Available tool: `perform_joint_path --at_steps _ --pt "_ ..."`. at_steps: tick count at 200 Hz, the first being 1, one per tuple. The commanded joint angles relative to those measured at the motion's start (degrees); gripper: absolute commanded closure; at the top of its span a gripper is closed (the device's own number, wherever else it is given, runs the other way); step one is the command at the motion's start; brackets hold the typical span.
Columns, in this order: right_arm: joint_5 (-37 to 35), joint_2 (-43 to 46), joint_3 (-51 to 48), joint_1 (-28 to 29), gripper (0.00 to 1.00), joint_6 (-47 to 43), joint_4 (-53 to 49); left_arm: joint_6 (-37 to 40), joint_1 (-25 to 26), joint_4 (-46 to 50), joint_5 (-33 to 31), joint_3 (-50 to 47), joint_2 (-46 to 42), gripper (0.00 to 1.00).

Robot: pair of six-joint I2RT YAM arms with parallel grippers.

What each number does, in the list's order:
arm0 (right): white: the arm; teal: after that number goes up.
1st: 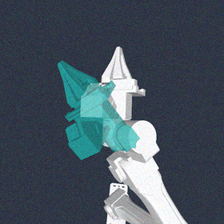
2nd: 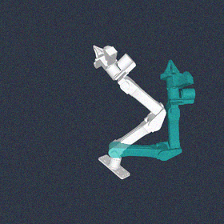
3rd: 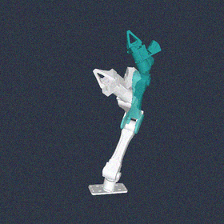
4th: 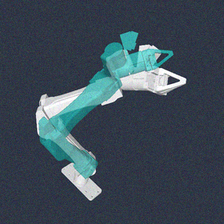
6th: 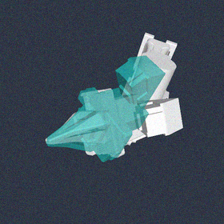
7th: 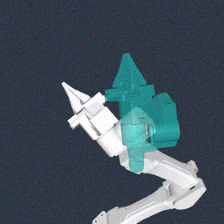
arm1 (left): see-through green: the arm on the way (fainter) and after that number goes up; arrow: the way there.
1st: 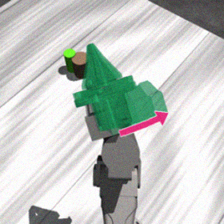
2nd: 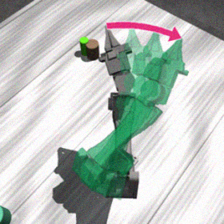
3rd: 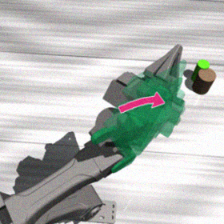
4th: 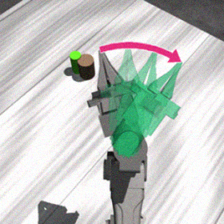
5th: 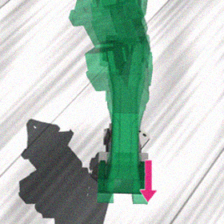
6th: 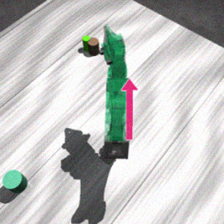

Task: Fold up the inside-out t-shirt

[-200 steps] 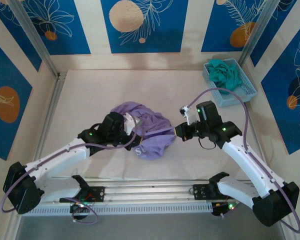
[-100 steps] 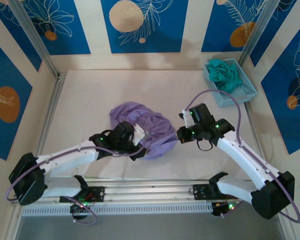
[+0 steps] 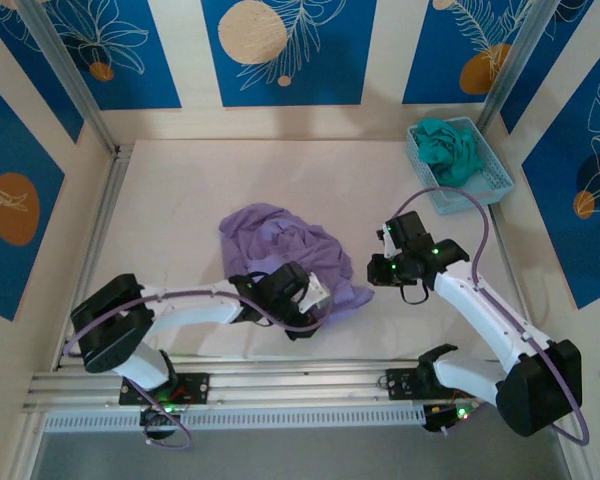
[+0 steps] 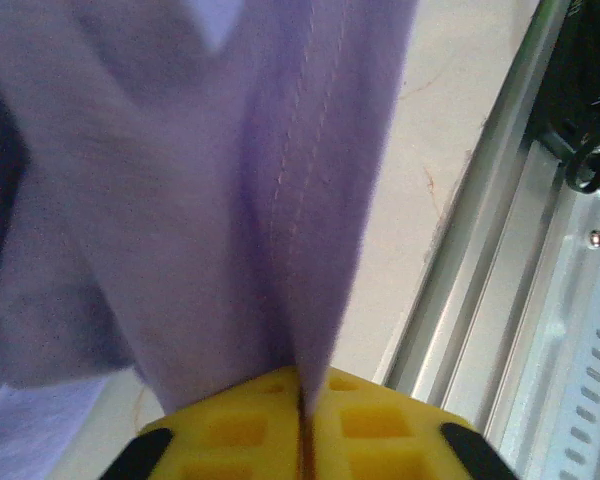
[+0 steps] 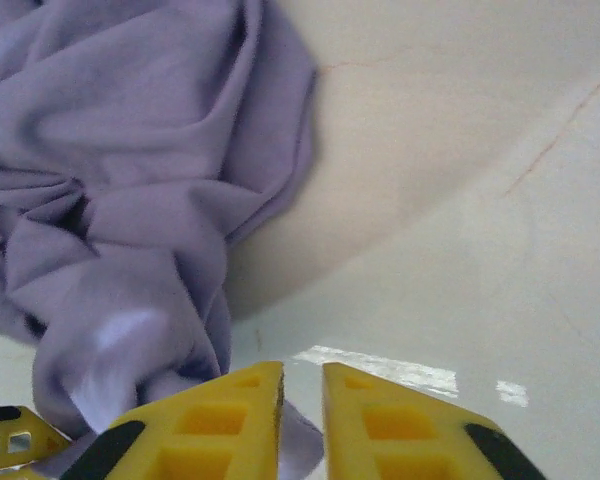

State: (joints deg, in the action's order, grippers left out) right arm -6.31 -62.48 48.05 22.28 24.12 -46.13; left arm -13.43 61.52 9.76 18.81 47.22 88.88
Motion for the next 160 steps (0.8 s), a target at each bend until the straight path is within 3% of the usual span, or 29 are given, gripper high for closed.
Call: perform_joint_path --at_steps 1,84,111,138,160 --pt "-1.7 0.7 -1.4 -0.4 0.78 1.7 -0.9 -0.6 0.8 -1.9 0.3 1.7 1.4 0.85" --pt "5.6 3.2 -3.9 2.1 0.63 -1.1 3.1 0.3 0.4 1.5 -3.8 0.1 -5.2 0.66" --pt "13.4 2.9 -6.1 4.4 0.54 -2.4 9.2 -3.0 -1.5 -0.5 -7.3 -2.0 -10.7 0.61" --pt "14.7 -1.2 -7.4 7.3 0.49 -1.6 17.2 -6.9 -7.0 -0.8 -12.4 -5.0 -18.7 0.54" --pt "15.2 -8.4 -6.5 7.4 0.54 -0.8 16.3 -13.0 -16.9 2.4 -18.3 -6.0 -23.7 0.44"
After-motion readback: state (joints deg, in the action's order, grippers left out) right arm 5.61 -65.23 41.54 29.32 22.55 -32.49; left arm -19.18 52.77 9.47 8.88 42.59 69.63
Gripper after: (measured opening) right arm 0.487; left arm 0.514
